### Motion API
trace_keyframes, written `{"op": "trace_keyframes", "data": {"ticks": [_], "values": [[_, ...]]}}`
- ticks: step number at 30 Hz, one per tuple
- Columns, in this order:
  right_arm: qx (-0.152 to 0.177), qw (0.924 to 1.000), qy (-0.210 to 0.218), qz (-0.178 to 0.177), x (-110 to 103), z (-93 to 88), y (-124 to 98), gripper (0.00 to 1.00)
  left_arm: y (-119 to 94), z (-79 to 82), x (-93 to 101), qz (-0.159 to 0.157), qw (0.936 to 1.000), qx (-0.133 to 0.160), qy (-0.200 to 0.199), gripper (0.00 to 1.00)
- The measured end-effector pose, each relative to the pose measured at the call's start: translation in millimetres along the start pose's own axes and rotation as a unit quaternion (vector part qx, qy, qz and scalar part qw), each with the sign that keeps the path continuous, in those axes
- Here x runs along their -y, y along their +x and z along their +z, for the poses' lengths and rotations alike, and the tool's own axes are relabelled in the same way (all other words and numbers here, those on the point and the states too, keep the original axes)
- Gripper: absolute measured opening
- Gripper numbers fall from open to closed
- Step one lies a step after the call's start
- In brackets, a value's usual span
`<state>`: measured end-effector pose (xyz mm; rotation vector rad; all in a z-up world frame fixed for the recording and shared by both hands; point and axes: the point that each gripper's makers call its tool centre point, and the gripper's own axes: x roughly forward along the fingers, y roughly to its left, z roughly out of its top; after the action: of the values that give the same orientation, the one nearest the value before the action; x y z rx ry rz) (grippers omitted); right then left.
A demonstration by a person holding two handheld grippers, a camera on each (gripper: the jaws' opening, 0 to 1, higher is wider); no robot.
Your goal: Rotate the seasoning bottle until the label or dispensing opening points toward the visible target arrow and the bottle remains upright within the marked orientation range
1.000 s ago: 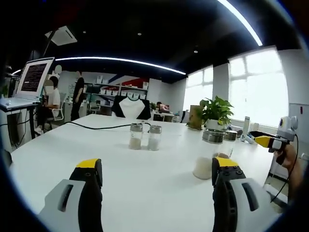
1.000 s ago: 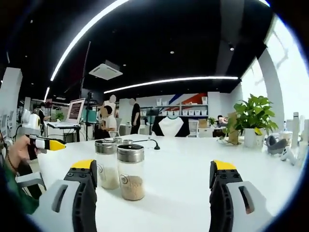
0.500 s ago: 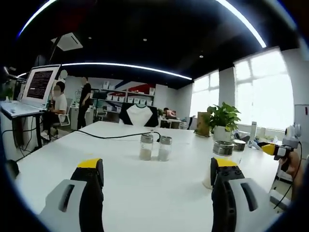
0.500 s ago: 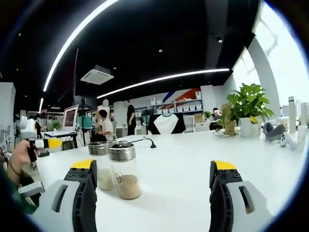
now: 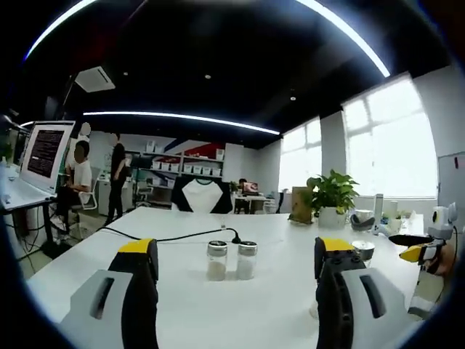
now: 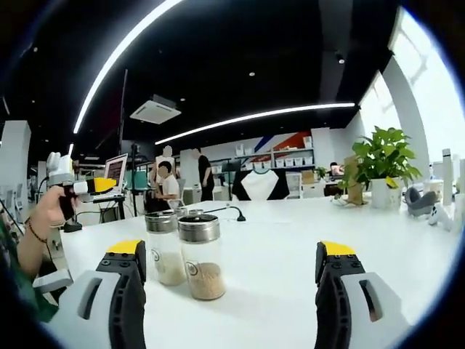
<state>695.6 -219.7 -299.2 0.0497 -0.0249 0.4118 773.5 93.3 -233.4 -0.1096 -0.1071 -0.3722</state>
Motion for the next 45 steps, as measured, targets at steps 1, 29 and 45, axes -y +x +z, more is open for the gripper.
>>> {"op": "trace_keyframes", "data": {"ticks": [1, 29, 45], "values": [[-0.002, 1.0000, 0.000, 0.003, -1.7, -0.3, 0.3, 0.99, 6.7, -0.7, 3.7, -0.006, 1.0000, -0.003, -0.001, 0.91], [-0.002, 0.9996, -0.027, 0.012, -12.5, 12.2, -5.3, 0.99, 130.6, -72.5, 56.4, -0.125, 0.9882, -0.089, -0.012, 0.84], [-0.015, 0.9995, -0.021, 0.019, -14.2, 1.8, 1.0, 0.99, 163.7, -99.7, 61.7, -0.124, 0.9886, -0.085, 0.002, 0.69]]}}
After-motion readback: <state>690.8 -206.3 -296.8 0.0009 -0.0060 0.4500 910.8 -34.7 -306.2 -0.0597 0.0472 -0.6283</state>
